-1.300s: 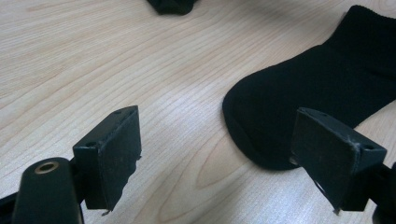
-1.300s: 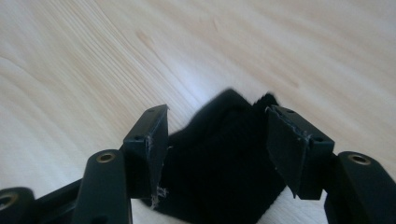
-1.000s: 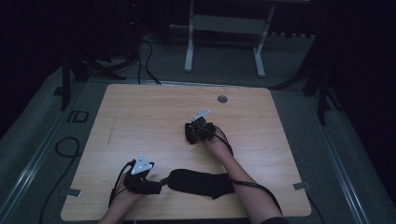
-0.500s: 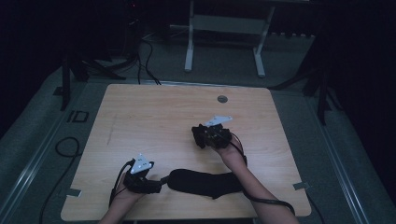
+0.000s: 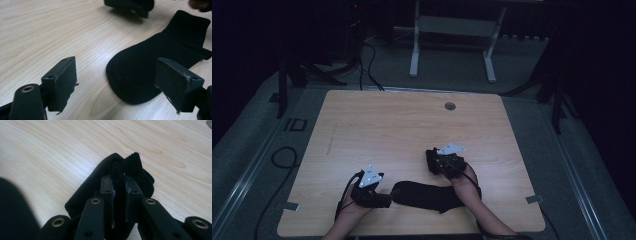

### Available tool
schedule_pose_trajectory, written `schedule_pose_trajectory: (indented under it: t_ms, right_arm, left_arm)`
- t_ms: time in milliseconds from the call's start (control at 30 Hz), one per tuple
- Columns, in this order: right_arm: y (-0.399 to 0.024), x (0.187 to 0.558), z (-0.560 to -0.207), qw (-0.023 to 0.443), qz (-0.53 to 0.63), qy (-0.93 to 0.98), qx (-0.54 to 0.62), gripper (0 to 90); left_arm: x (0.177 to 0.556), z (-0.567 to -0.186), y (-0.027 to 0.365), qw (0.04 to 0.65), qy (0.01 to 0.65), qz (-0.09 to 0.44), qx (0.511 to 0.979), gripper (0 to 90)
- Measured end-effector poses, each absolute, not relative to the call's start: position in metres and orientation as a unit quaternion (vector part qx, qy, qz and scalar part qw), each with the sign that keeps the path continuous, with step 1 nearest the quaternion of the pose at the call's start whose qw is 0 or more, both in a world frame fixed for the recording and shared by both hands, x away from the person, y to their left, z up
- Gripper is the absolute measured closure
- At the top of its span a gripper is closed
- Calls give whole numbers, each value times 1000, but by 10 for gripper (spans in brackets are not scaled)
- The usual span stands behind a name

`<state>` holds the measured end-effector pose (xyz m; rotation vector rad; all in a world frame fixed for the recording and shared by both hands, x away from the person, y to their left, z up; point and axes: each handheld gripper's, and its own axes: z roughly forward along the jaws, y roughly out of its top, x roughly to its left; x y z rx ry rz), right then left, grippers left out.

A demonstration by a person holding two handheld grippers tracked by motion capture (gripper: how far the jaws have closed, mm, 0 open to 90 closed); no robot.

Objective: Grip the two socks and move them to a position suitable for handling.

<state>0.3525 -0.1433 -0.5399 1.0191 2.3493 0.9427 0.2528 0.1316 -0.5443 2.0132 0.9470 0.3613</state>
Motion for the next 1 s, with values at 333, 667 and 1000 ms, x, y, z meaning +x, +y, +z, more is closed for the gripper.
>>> schedule_pose_trajectory:
  t_ms: [333,667,1000]
  right_arm:
    - [-149,354,-524,177,358,833,382,506]
    - [-141,380,-527,151,335,840,400,591]
    - [-137,391,-539,152,312,848,399,851]
  left_arm:
    - [259,-543,121,411,369,141,821,246]
    - [260,-545,121,421,375,137,815,245]
    - [259,-545,123,425,375,138,812,244]
